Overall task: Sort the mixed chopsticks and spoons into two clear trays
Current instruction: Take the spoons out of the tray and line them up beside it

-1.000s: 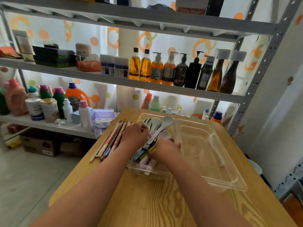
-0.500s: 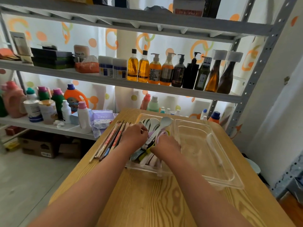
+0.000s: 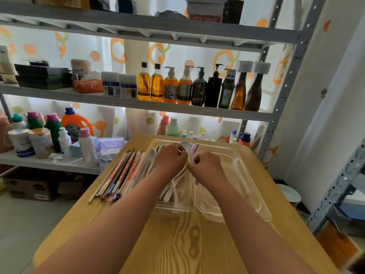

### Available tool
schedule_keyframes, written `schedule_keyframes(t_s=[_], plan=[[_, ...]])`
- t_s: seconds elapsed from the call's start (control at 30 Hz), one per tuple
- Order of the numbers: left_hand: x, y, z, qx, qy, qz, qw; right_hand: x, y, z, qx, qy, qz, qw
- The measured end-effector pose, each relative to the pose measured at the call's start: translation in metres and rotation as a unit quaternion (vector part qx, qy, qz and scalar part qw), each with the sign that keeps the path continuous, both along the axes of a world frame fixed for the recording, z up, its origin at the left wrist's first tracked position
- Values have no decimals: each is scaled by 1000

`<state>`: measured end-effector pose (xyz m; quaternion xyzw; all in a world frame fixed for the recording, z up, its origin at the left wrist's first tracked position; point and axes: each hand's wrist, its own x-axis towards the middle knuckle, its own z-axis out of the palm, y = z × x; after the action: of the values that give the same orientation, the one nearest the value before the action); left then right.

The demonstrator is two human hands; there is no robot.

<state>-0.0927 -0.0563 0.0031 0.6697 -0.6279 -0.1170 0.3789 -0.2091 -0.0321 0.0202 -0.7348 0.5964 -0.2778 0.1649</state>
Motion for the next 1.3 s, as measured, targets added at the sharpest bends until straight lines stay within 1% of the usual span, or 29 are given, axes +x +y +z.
schedule_keyframes(t_s=[0.17, 0.37, 0.43, 0.5, 0.6, 0.7, 0.87, 1.07, 1.3], plan=[[-38, -8, -4, 16, -3, -19, 1000, -45, -9, 6, -12, -20, -40, 999], [-64, -16, -12, 24, -26, -34, 999, -102, -20, 6, -105, -70, -91, 988], [-68, -16, -17, 27, -28, -47, 998, -122, -30, -4, -99, -104, -132, 981], [-70, -18, -20, 16, -21, -53, 998, -141, -41, -17, -73, -136, -165, 974], [-69, -21, -26, 15, -21, -43, 999, -160, -50, -36, -41, -174, -201, 963], [-67, -22, -29, 27, -7, -46, 999, -167, -54, -57, -17, -173, -218, 960], [-65, -17, -28, 50, -4, -72, 996, -163, -54, -86, 6, -192, -195, 962], [-63, -19, -31, 38, 3, -85, 996, -162, -55, -88, 6, -202, -183, 962], [-59, -22, -34, 26, -12, -98, 995, -159, -58, -85, 36, -115, -146, 982]])
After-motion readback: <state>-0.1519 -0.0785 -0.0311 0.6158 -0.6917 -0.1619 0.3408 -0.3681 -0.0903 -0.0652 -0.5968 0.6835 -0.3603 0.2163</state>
